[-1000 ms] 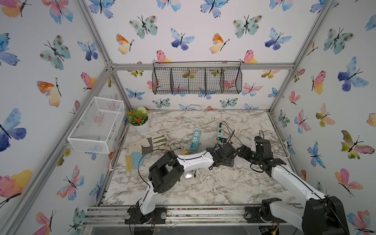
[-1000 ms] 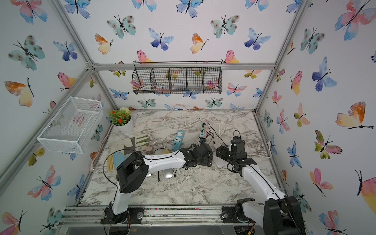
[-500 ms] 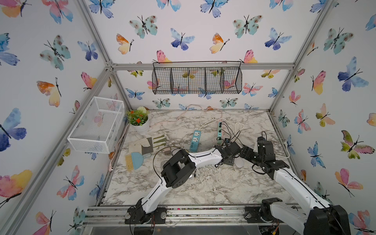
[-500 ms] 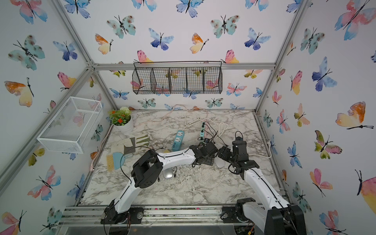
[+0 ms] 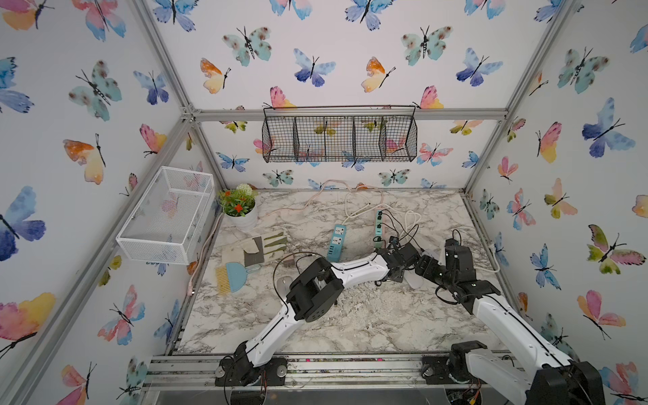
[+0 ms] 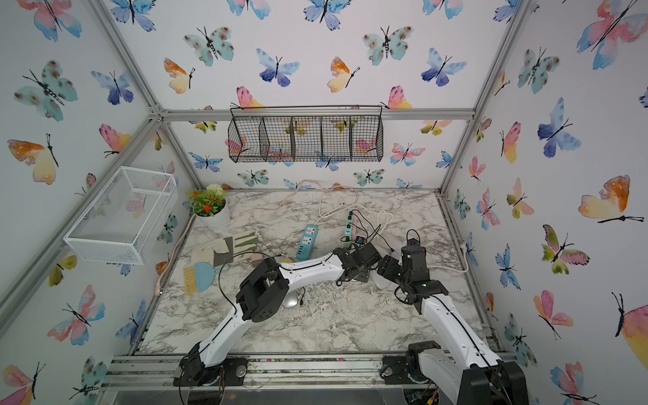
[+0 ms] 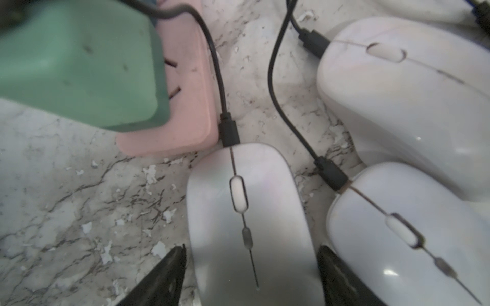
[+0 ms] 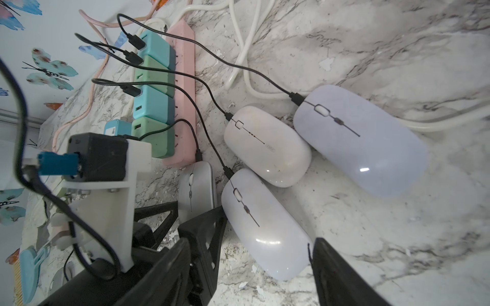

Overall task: Unplug the wireless mouse
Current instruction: Pick up the mouse from the center of the board.

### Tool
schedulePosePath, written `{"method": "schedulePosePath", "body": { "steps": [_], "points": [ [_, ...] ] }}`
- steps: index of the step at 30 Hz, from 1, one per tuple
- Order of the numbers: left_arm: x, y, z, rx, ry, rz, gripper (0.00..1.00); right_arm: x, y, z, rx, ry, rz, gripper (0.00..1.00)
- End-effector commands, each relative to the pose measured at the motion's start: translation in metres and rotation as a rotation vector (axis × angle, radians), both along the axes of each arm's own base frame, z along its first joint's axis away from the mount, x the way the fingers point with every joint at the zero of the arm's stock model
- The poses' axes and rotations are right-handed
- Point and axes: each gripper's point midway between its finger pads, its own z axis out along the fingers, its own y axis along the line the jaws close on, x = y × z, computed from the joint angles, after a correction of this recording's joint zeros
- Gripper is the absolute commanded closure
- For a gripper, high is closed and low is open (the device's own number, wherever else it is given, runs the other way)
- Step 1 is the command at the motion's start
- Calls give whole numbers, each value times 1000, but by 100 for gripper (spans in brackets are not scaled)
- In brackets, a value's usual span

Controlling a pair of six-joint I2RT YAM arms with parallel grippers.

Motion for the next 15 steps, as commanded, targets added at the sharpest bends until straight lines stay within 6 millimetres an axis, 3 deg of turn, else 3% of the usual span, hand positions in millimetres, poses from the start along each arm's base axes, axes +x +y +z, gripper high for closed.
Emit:
{"method": "schedulePosePath", "body": {
  "steps": [1, 6, 10, 15],
  "points": [
    [0, 9, -15, 34, 34, 1, 32, -8, -6, -9, -30, 28, -10, 26],
    [-8, 1, -4, -79, 44, -31, 43, -7, -3, -10, -21, 30, 5, 26],
    [-9, 2, 18, -131, 22, -48, 53, -6, -3, -8, -14, 20, 4, 26],
    [-25, 6, 67, -243, -16, -138, 68, -5, 1, -3, -9, 4, 27, 26]
  ]
}}
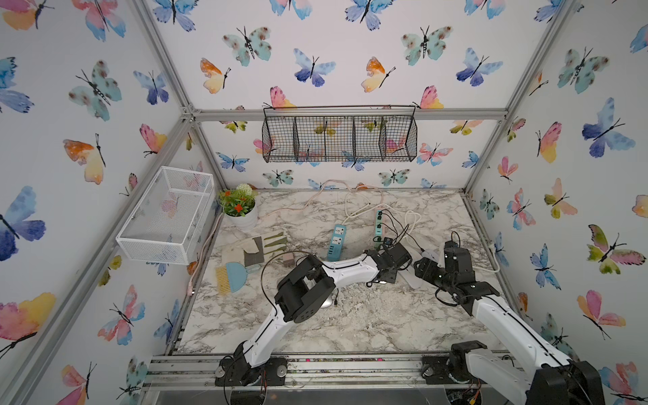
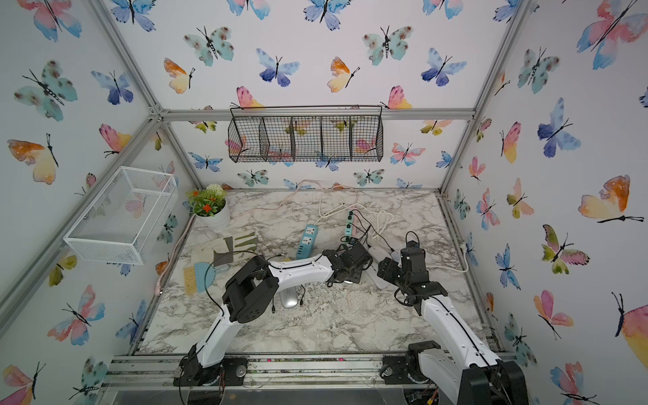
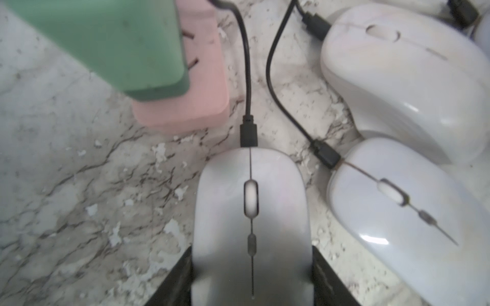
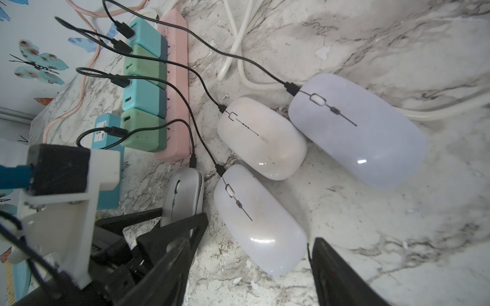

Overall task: Unplug the wireless mouse
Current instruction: Pick up the mouse from the center of the board.

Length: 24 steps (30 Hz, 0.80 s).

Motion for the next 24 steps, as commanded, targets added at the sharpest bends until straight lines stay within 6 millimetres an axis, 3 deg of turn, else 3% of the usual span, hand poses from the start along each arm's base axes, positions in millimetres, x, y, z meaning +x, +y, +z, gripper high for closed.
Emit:
{"method": "schedulePosePath", "body": {
  "steps": [1, 3, 5, 8, 12, 16, 21, 24],
  "points": [
    [-11, -7, 66, -176, -62, -109, 72, -1, 4, 5, 5, -20, 39, 26],
    [-20, -1, 92, -253, -88, -149, 81, -1, 11, 7, 21, -34, 78, 26],
    [-29, 9, 100, -288, -89, -176, 92, 1, 17, 12, 31, -55, 118, 25],
    [-41, 18, 113, -339, -106, -225, 100, 4, 25, 20, 61, -92, 160, 24],
    [-52, 27, 111, -373, -98, -267, 100, 7, 40, 32, 119, -135, 223, 24],
    [-61, 35, 117, -456, -96, -299, 100, 9, 57, 58, 217, -228, 292, 23],
    [-61, 47, 127, -552, -123, -315, 100, 11, 53, 91, 263, -388, 247, 20],
    [-59, 53, 129, -553, -135, -306, 100, 15, 59, 90, 312, -399, 254, 15]
  ]
}}
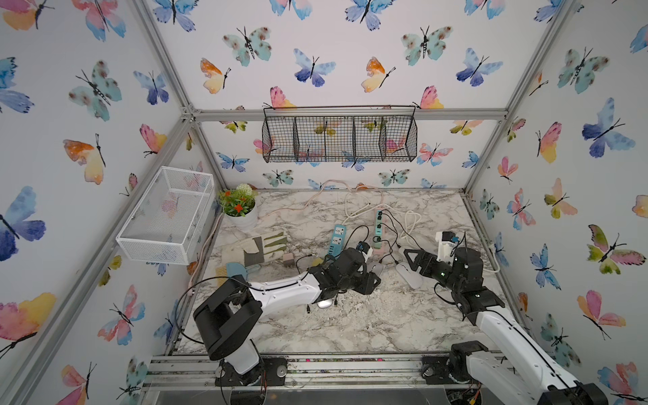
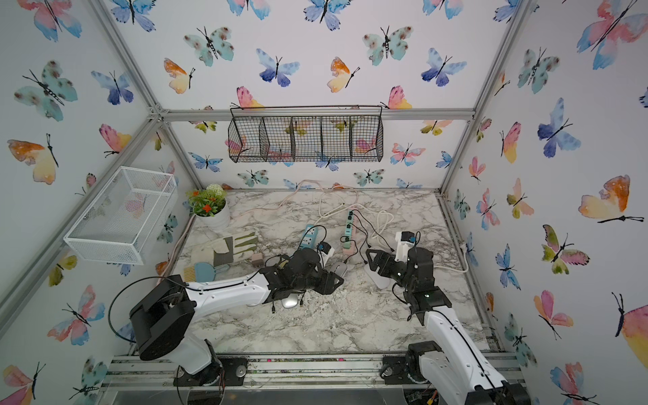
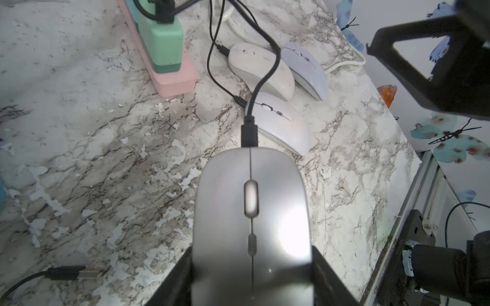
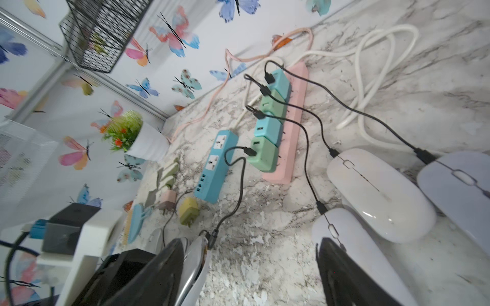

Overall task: Unplug the wireless mouse
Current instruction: Pick up the mouse from the center of the board, then remove the power cord from the mouse.

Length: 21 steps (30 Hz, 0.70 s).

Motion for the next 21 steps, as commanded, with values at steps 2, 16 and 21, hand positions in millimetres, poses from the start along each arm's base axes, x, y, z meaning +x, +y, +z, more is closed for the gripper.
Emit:
{"method": "schedulePosePath", "body": {
  "steps": [2, 16, 21],
  "points": [
    [4, -9, 45, -144, -90, -36, 100, 2, 20, 3, 86, 12, 101, 15],
    [-5, -6, 39, -185, -65, -57, 100, 3, 64, -5, 413, 126, 232, 40],
    [-7, -3, 39, -191, -63, -55, 100, 14, 81, -15, 419, 178, 248, 45]
  ]
}}
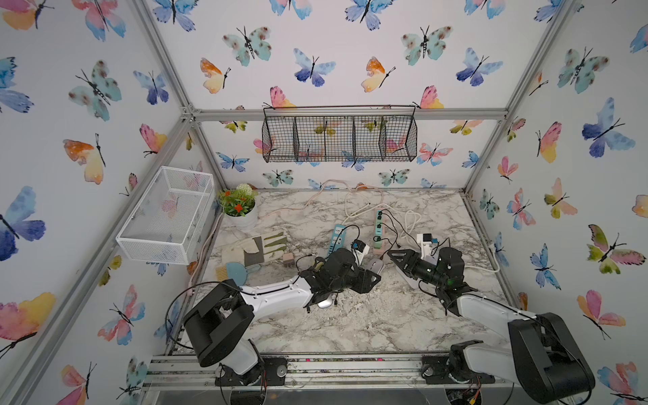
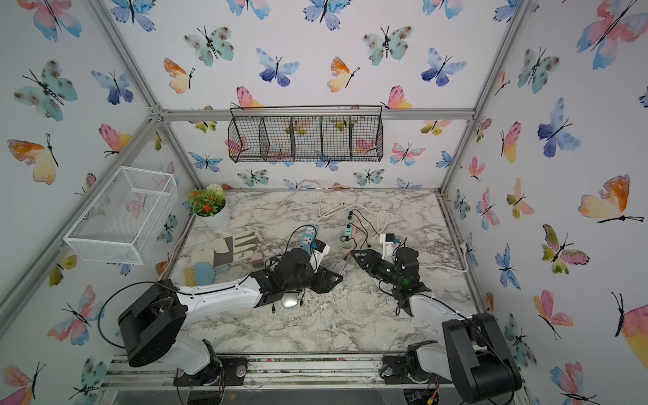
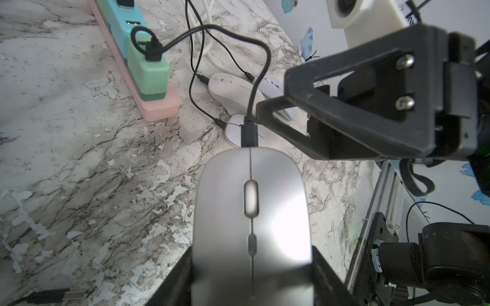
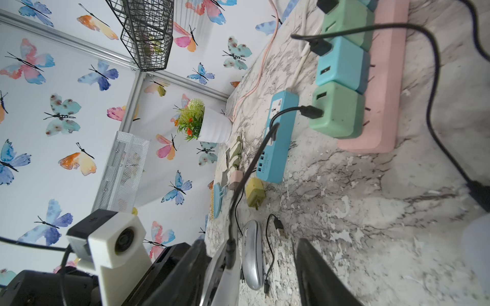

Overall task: Unplug the wireless mouse
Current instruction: Remove the power cord from the mouse.

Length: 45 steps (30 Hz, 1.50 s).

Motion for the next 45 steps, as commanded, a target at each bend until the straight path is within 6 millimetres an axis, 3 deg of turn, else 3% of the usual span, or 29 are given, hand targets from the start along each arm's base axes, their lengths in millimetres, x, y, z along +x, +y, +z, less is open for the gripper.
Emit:
{"method": "schedulePosePath", "body": {
  "steps": [1, 5, 12, 16, 32, 35, 40, 45],
  "points": [
    [-1, -3, 24, -72, -32, -18, 100, 9, 15, 21, 57, -49, 29, 46],
    [-3, -5, 22, -82, -22, -32, 100, 15, 24, 23, 87, -49, 45, 50],
    [-4, -7, 26, -85, -26, -38, 100, 24, 29, -1, 59, 34, 34, 59],
    [-4, -5, 26, -89, -27, -35, 100, 27, 35, -3, 76, 49, 47, 66],
    [-7, -5, 21, -72, -28, -54, 100, 30, 28, -13, 38, 72, -5, 98],
    [-5, -1, 19, -54, -34, -38, 100, 36, 25, -22, 13, 113, -41, 99],
    [-4, 8, 8, 24, -32, -10, 100, 54, 31, -14, 16, 102, -39, 99],
    [-29, 10, -15, 85, -6, -26, 100, 73, 23, -28, -22, 170, -116, 98]
  ]
}}
